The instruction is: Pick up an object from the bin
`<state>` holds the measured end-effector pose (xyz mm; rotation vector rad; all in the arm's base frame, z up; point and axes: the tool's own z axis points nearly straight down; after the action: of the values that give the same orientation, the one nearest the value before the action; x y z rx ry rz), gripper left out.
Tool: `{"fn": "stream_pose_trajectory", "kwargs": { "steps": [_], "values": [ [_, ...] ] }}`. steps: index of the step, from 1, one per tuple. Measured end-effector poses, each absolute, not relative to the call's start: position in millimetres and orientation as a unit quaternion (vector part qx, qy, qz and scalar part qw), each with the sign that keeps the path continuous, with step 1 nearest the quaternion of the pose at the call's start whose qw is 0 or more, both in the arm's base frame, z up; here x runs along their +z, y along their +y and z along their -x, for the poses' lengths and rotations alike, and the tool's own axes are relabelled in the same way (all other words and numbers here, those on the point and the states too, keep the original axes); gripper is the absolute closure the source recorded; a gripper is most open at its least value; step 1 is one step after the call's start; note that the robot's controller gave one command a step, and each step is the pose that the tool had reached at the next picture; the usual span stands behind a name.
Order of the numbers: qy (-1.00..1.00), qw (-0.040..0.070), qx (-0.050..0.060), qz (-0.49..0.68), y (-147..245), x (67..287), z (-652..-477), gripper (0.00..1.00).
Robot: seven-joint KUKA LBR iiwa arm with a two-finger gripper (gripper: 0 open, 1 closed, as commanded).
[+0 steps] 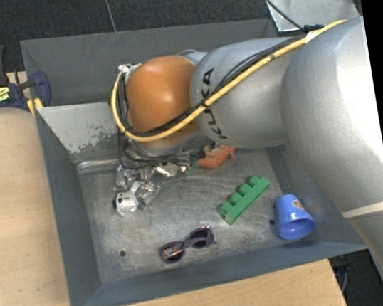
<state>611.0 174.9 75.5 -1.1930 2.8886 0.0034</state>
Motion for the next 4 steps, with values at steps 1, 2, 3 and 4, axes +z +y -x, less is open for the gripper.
{"fn": "stream_pose_trajectory", "kwargs": {
  "steps": [1,2,3,4],
  "values": [
    [0.924,0.008,0.001,0.382,175,75,-611.0,1.00],
    [0.924,0.006,0.001,0.381,175,77,-610.7,1.00],
    [0.924,0.001,0.001,0.381,174,83,-608.6,1.00],
    [0.925,0.001,0.000,0.381,174,98,-609.4,1.00]
  ]
}}
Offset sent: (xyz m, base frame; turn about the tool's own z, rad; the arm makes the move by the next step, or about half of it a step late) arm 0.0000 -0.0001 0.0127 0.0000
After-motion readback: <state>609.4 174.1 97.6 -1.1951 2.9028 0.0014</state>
